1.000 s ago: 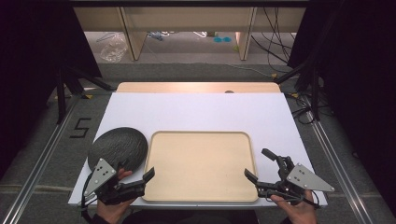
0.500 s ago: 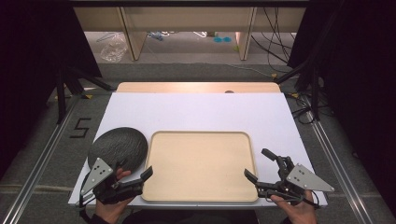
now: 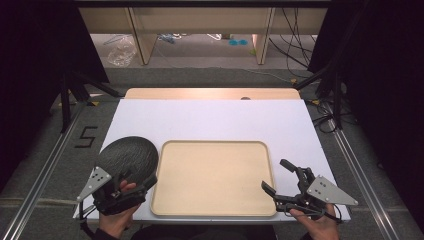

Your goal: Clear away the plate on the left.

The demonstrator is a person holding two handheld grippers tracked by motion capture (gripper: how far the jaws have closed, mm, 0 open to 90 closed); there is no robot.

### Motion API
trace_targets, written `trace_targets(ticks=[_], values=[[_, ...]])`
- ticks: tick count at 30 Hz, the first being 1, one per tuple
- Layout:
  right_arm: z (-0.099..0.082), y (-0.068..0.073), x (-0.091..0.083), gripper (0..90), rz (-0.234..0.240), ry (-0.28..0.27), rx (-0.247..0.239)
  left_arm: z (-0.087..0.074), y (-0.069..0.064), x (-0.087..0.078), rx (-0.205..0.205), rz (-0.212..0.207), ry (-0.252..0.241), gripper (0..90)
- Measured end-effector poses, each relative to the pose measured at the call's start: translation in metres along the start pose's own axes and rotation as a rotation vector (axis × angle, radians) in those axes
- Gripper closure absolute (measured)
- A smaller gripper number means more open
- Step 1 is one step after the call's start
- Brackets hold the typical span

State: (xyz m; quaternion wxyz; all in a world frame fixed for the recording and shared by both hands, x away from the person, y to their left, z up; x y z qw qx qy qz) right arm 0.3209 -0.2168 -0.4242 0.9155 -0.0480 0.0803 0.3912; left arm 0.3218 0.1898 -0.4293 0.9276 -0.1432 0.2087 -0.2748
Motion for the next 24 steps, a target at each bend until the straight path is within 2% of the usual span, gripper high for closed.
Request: trace_targets(ticks=[1, 2, 5, 7, 8, 9, 10, 11, 12, 14, 16, 18, 21, 22, 23, 24], values=[[0.0, 0.0, 0.0, 15.6, -0.002, -0.002, -0.002, 0.0, 0.007, -0.001, -0.032, 0.031, -0.002, 15.3], [0.0, 0.0, 0.0, 15.6, -0.001, -0.001, -0.002, 0.0, 0.01, -0.002, -0.039, 0.043, -0.004, 15.4], [0.0, 0.0, 0.001, 15.6, 0.002, -0.001, -0.003, 0.001, 0.014, -0.003, -0.055, 0.051, -0.007, 15.4], [0.0, 0.0, 0.0, 15.7, 0.003, 0.0, -0.003, 0.001, 0.018, -0.003, -0.089, 0.052, -0.005, 15.4], [0.0, 0.0, 0.0, 15.7, 0.004, 0.0, 0.001, 0.001, 0.018, -0.003, -0.089, 0.052, -0.005, 15.4], [0.0, 0.0, 0.0, 15.6, 0.003, 0.0, 0.0, 0.0, 0.023, -0.003, -0.124, 0.065, 0.0, 15.4], [0.0, 0.0, 0.0, 15.6, 0.001, -0.002, -0.002, 0.0, 0.023, -0.003, -0.124, 0.065, 0.0, 15.4], [0.0, 0.0, 0.0, 15.6, 0.002, -0.003, -0.001, -0.001, 0.03, -0.003, -0.17, 0.069, 0.006, 15.4], [0.0, 0.001, 0.0, 15.6, 0.006, 0.001, 0.005, -0.002, 0.033, -0.003, -0.197, 0.073, 0.011, 15.4], [0.0, 0.0, 0.001, 15.7, 0.005, -0.001, -0.001, -0.004, 0.04, -0.003, -0.243, 0.089, 0.028, 15.5], [0.0, 0.001, 0.0, 15.6, 0.005, -0.003, -0.002, -0.004, 0.045, -0.005, -0.284, 0.099, 0.024, 15.5], [0.0, 0.001, 0.0, 15.7, 0.006, 0.0, 0.0, -0.005, 0.049, -0.006, -0.298, 0.104, 0.028, 15.5], [0.0, 0.001, 0.0, 15.7, 0.006, 0.0, 0.002, -0.008, 0.059, -0.01, -0.377, 0.116, 0.025, 15.6], [0.0, 0.001, 0.0, 15.7, 0.007, -0.001, 0.002, -0.009, 0.065, -0.011, -0.41, 0.127, 0.022, 15.6], [0.0, 0.001, 0.001, 15.6, 0.008, -0.006, 0.005, -0.011, 0.073, -0.013, -0.459, 0.155, 0.025, 15.9], [0.0, 0.001, 0.001, 15.6, 0.009, -0.005, 0.003, -0.011, 0.073, -0.013, -0.459, 0.155, 0.025, 16.1]])
Point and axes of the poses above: each handheld gripper's, and its own axes: x roughly forward along the jaws, z roughly out of its top, y roughly to its left, the point moved 6 cm from there along x, roughly forward along the jaws, and after that the axes turned 7 degrees about y, right-handed, at the moved point
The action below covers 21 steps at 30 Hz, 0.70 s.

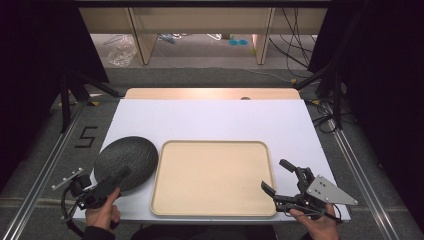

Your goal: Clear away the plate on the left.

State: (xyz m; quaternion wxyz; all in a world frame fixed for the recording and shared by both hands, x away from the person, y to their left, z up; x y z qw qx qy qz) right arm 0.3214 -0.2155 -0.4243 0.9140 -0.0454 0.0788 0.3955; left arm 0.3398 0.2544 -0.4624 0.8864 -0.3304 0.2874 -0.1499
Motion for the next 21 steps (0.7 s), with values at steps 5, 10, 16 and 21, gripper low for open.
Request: trace_targets(ticks=[5, 10, 16, 21], values=[[0.0, 0.0, 0.0, 15.6, 0.0, -0.001, 0.001, 0.003, 0.015, -0.003, -0.086, 0.025, -0.01, 16.4], [-0.001, 0.001, 0.0, 15.7, 0.001, 0.009, 0.006, 0.004, 0.02, -0.003, -0.101, 0.045, -0.004, 16.4], [0.0, 0.001, 0.0, 15.7, -0.001, 0.001, 0.004, 0.006, 0.032, -0.004, -0.153, 0.067, 0.008, 16.7], [0.0, 0.0, 0.0, 15.7, 0.002, -0.002, -0.001, 0.004, 0.039, -0.005, -0.215, 0.078, 0.026, 17.4]])
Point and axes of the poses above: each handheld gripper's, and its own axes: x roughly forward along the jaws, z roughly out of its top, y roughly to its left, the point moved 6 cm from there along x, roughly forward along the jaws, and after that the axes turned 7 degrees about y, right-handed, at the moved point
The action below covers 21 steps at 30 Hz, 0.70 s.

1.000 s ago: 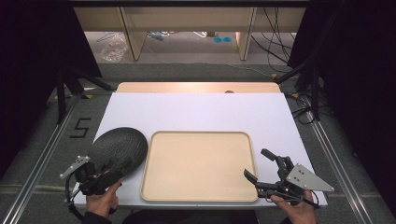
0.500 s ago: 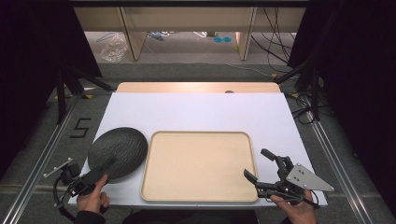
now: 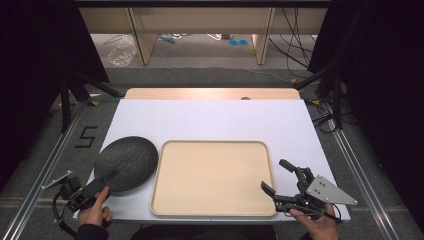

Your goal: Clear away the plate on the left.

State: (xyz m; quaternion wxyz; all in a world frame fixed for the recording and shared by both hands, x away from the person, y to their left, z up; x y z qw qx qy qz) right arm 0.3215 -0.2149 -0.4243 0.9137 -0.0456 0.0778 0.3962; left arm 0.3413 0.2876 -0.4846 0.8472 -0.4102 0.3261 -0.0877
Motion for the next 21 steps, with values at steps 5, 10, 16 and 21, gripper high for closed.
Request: trace_targets(ticks=[5, 10, 16, 21], values=[[0.0, 0.0, -0.001, 15.7, -0.005, 0.004, 0.005, -0.002, 0.007, -0.001, -0.054, 0.005, 0.002, 17.6], [0.0, 0.0, -0.001, 15.7, -0.001, 0.006, 0.002, 0.002, 0.016, -0.006, -0.092, 0.03, -0.025, 17.9], [0.0, 0.0, -0.001, 15.7, -0.006, 0.009, 0.004, 0.0, 0.025, -0.008, -0.148, 0.038, -0.018, 18.7], [-0.001, 0.0, -0.001, 15.8, -0.002, 0.011, 0.004, -0.001, 0.026, -0.007, -0.154, 0.03, -0.024, 19.0]])
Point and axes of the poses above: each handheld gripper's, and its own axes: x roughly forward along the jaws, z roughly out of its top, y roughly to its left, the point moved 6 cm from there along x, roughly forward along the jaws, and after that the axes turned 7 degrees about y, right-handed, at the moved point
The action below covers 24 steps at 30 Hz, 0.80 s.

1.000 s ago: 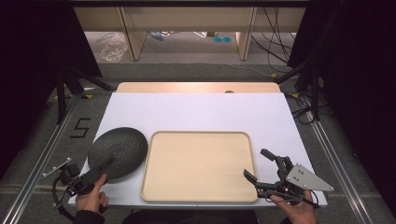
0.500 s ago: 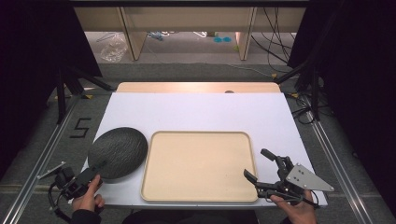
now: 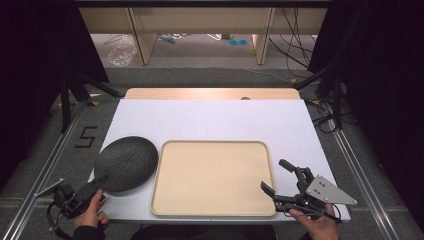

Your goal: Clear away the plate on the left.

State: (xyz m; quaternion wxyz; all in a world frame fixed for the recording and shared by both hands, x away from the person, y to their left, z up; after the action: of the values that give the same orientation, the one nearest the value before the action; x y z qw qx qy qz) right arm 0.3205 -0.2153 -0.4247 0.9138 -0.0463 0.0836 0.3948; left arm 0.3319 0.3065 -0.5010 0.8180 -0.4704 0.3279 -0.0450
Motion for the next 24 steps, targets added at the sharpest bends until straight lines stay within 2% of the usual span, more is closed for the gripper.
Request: trace_targets(ticks=[1, 2, 3, 4, 5, 6, 7, 9, 14, 19, 23, 24], values=[[0.0, 0.0, 0.0, 15.8, -0.002, 0.002, -0.003, 0.0, 0.0, 0.0, 0.003, -0.016, 0.003, 19.3], [0.001, -0.002, 0.0, 15.8, -0.01, -0.012, -0.023, -0.001, 0.001, 0.001, -0.006, -0.014, 0.004, 19.8], [0.001, -0.001, 0.0, 15.8, -0.006, -0.007, -0.014, -0.001, 0.002, 0.001, -0.02, 0.006, 0.003, 19.8], [0.0, 0.0, 0.0, 15.8, 0.003, -0.003, -0.01, -0.001, 0.004, 0.001, -0.031, 0.009, 0.009, 19.9], [0.001, 0.0, 0.0, 15.8, 0.002, -0.005, -0.011, -0.001, 0.006, 0.002, -0.051, -0.013, 0.013, 20.1], [0.001, 0.0, 0.0, 15.8, 0.001, -0.007, -0.01, -0.001, 0.007, 0.002, -0.06, -0.001, 0.011, 20.8], [0.001, 0.0, 0.0, 15.8, 0.001, -0.008, -0.011, -0.002, 0.008, 0.002, -0.069, -0.007, 0.016, 21.4], [0.0, 0.0, 0.0, 15.8, 0.002, -0.002, -0.012, -0.002, 0.009, 0.003, -0.076, -0.022, 0.025, 22.1], [0.001, 0.0, 0.0, 15.8, 0.002, -0.006, -0.011, -0.005, 0.011, 0.007, -0.101, -0.013, 0.05, 22.9], [0.001, 0.0, 0.001, 15.8, 0.003, -0.007, -0.01, -0.005, 0.013, 0.008, -0.123, -0.025, 0.058, 23.7], [0.001, 0.0, 0.001, 15.8, 0.004, -0.006, -0.009, -0.006, 0.013, 0.011, -0.137, -0.037, 0.067, 24.9], [0.001, 0.0, 0.001, 15.8, 0.003, -0.007, -0.01, -0.006, 0.014, 0.011, -0.14, -0.052, 0.076, 24.9]])
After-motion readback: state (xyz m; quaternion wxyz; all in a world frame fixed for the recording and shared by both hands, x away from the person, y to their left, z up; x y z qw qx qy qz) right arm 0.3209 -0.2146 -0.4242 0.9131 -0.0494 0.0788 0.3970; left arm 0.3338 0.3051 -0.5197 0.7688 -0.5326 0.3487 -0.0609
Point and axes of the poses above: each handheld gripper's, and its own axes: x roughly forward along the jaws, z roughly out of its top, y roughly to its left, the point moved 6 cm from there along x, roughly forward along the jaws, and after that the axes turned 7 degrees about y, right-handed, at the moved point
